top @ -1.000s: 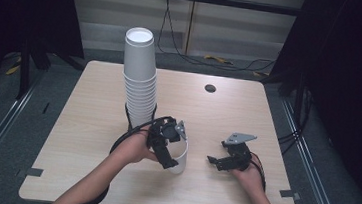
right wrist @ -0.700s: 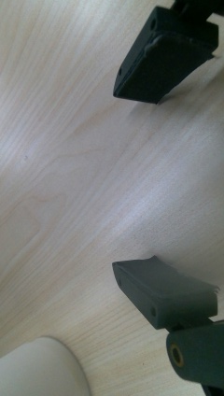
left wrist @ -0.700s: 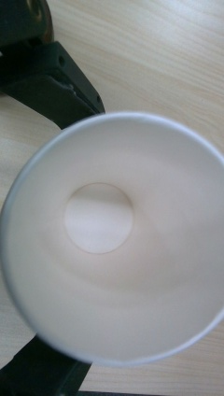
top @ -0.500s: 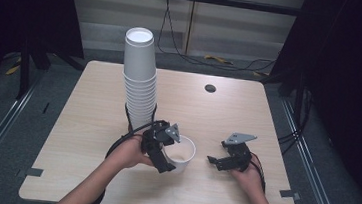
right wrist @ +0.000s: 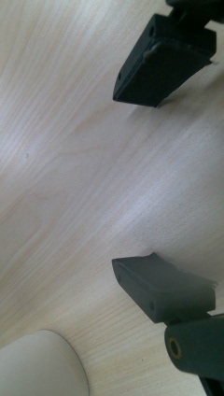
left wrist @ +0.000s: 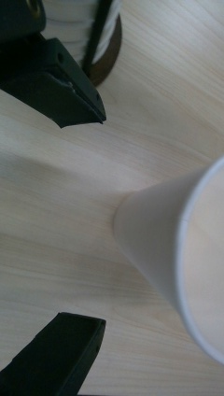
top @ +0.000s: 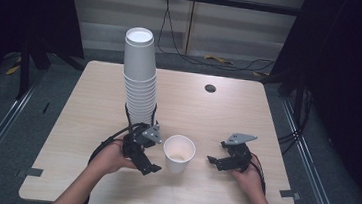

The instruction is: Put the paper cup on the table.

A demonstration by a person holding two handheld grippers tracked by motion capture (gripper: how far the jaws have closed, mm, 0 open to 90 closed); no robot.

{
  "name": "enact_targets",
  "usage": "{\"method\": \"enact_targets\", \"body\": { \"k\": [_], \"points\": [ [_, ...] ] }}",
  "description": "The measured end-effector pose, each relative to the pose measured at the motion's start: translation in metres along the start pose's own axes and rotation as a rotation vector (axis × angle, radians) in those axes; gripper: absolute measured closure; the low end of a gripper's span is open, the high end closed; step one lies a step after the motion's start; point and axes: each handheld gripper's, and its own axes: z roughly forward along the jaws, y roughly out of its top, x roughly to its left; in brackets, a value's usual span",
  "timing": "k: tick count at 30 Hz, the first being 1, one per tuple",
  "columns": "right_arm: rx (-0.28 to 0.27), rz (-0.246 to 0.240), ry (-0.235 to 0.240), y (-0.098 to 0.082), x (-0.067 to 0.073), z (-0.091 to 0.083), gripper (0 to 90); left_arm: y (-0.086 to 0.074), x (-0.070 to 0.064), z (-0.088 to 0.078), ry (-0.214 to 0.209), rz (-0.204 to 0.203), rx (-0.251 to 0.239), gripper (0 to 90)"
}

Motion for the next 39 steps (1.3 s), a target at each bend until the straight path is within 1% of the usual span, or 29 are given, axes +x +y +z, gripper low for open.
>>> {"method": "enact_targets", "body": {
  "k": [3, 4, 5, 7, 12, 15, 16, 17, 18, 19, 20, 21, 22, 23, 25, 26, 27, 29, 30, 31, 32, 33, 34, 36, 37, 39],
  "points": [
    [-0.001, -0.002, 0.001, 0.0, 0.0, 0.0, 17.0, -0.015, 0.003, -0.002, -0.009, -0.037, -0.021, 2.7],
    [-0.001, -0.002, 0.001, 0.0, 0.0, 0.0, 17.1, -0.018, 0.004, -0.002, -0.009, -0.038, -0.02, 2.7],
    [-0.001, -0.003, 0.0, 0.0, 0.0, 0.0, 17.2, -0.023, 0.005, -0.001, -0.005, -0.054, -0.021, 2.7],
    [-0.001, -0.002, 0.001, 0.0, 0.001, -0.001, 17.3, -0.031, 0.007, -0.001, 0.006, -0.065, -0.011, 2.7],
    [-0.002, -0.004, -0.001, 0.0, 0.001, -0.001, 17.6, -0.049, 0.011, -0.002, 0.024, -0.102, -0.028, 2.9],
    [-0.002, -0.004, -0.001, -0.001, 0.001, -0.001, 18.0, -0.058, 0.013, -0.003, 0.037, -0.116, -0.024, 3.0],
    [-0.003, -0.004, 0.0, -0.001, 0.001, -0.001, 18.0, -0.061, 0.013, -0.003, 0.034, -0.122, -0.024, 3.0],
    [-0.003, -0.004, 0.0, -0.001, 0.001, -0.001, 18.0, -0.065, 0.013, -0.003, 0.039, -0.136, -0.037, 3.1],
    [-0.003, -0.004, 0.0, -0.001, 0.001, -0.001, 18.1, -0.068, 0.013, -0.003, 0.036, -0.139, -0.032, 3.2],
    [-0.003, -0.004, 0.0, -0.001, 0.001, -0.001, 18.2, -0.07, 0.013, -0.002, 0.034, -0.151, -0.037, 3.2],
    [-0.004, -0.005, 0.001, -0.001, 0.001, -0.001, 18.2, -0.072, 0.013, -0.002, 0.038, -0.141, -0.031, 3.2],
    [-0.004, -0.005, 0.001, -0.001, 0.001, -0.001, 18.4, -0.075, 0.013, -0.002, 0.043, -0.155, -0.034, 3.3],
    [-0.004, -0.005, 0.001, -0.001, 0.001, -0.001, 18.4, -0.077, 0.012, -0.002, 0.043, -0.159, -0.034, 3.3],
    [-0.004, -0.005, 0.001, -0.001, 0.001, -0.001, 18.4, -0.079, 0.013, -0.002, 0.043, -0.154, -0.035, 3.3],
    [-0.004, -0.005, 0.001, -0.001, 0.001, -0.001, 18.5, -0.084, 0.014, -0.003, 0.046, -0.176, -0.046, 3.5],
    [-0.004, -0.005, 0.001, -0.001, 0.001, -0.001, 18.5, -0.087, 0.015, -0.004, 0.045, -0.17, -0.042, 3.5],
    [-0.004, -0.005, 0.002, -0.001, 0.001, -0.001, 18.6, -0.09, 0.015, -0.004, 0.051, -0.19, -0.053, 3.5],
    [-0.005, -0.006, 0.002, -0.001, 0.001, -0.001, 18.7, -0.095, 0.015, -0.004, 0.058, -0.204, -0.057, 3.5],
    [-0.005, -0.006, 0.002, -0.001, 0.001, -0.001, 18.7, -0.097, 0.016, -0.005, 0.061, -0.204, -0.052, 3.5],
    [-0.005, -0.006, 0.002, -0.001, 0.001, -0.001, 18.7, -0.098, 0.016, -0.005, 0.066, -0.219, -0.063, 3.5],
    [-0.005, -0.006, 0.002, -0.001, 0.001, -0.001, 18.7, -0.1, 0.017, -0.006, 0.069, -0.219, -0.057, 3.5],
    [-0.006, -0.007, 0.002, -0.001, 0.001, -0.001, 18.7, -0.103, 0.017, -0.006, 0.072, -0.225, -0.061, 3.5],
    [-0.006, -0.006, 0.002, -0.001, 0.001, -0.001, 18.8, -0.105, 0.018, -0.007, 0.077, -0.222, -0.058, 3.5],
    [-0.006, -0.006, 0.002, -0.001, 0.001, -0.001, 18.8, -0.108, 0.018, -0.006, 0.074, -0.237, -0.067, 3.5],
    [-0.005, -0.006, 0.002, -0.001, 0.001, -0.001, 18.8, -0.11, 0.019, -0.006, 0.082, -0.233, -0.059, 3.5],
    [-0.005, -0.006, 0.002, -0.001, 0.001, -0.001, 18.8, -0.114, 0.02, -0.006, 0.097, -0.239, -0.053, 3.4]
  ]
}}
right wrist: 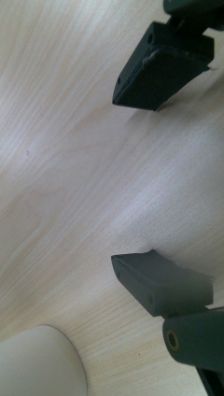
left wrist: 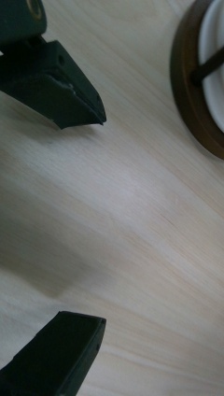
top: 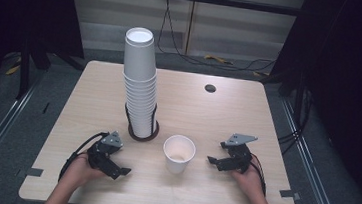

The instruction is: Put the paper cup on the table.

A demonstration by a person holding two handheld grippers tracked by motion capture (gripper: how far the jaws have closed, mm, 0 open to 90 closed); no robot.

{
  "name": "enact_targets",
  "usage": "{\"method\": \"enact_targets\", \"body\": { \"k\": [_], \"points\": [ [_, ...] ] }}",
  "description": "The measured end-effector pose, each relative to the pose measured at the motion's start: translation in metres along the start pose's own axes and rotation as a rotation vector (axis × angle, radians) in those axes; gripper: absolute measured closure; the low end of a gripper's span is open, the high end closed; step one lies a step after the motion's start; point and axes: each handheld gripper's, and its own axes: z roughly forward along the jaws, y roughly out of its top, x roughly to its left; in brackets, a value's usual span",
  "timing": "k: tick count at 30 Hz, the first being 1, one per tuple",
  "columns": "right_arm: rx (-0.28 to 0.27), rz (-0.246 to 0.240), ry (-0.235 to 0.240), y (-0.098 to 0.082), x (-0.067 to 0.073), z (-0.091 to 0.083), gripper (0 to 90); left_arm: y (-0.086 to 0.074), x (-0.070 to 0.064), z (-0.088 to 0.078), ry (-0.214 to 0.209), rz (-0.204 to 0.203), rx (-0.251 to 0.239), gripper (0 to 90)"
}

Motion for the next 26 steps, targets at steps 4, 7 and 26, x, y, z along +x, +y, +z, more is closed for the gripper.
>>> {"method": "enact_targets", "body": {
  "k": [4, 7, 26],
  "points": [
    [0.0, 0.0, 0.001, 0.0, 0.0, 0.0, 18.7, -0.003, 0.002, -0.001, 0.03, -0.012, -0.008, 3.1],
    [0.001, -0.003, 0.004, 0.0, 0.0, 0.0, 18.8, -0.007, 0.001, 0.002, 0.067, 0.014, -0.024, 0.7],
    [0.003, -0.003, 0.006, -0.001, 0.001, -0.001, 17.4, -0.018, 0.002, 0.003, 0.078, 0.016, -0.121, 0.0]
  ]
}}
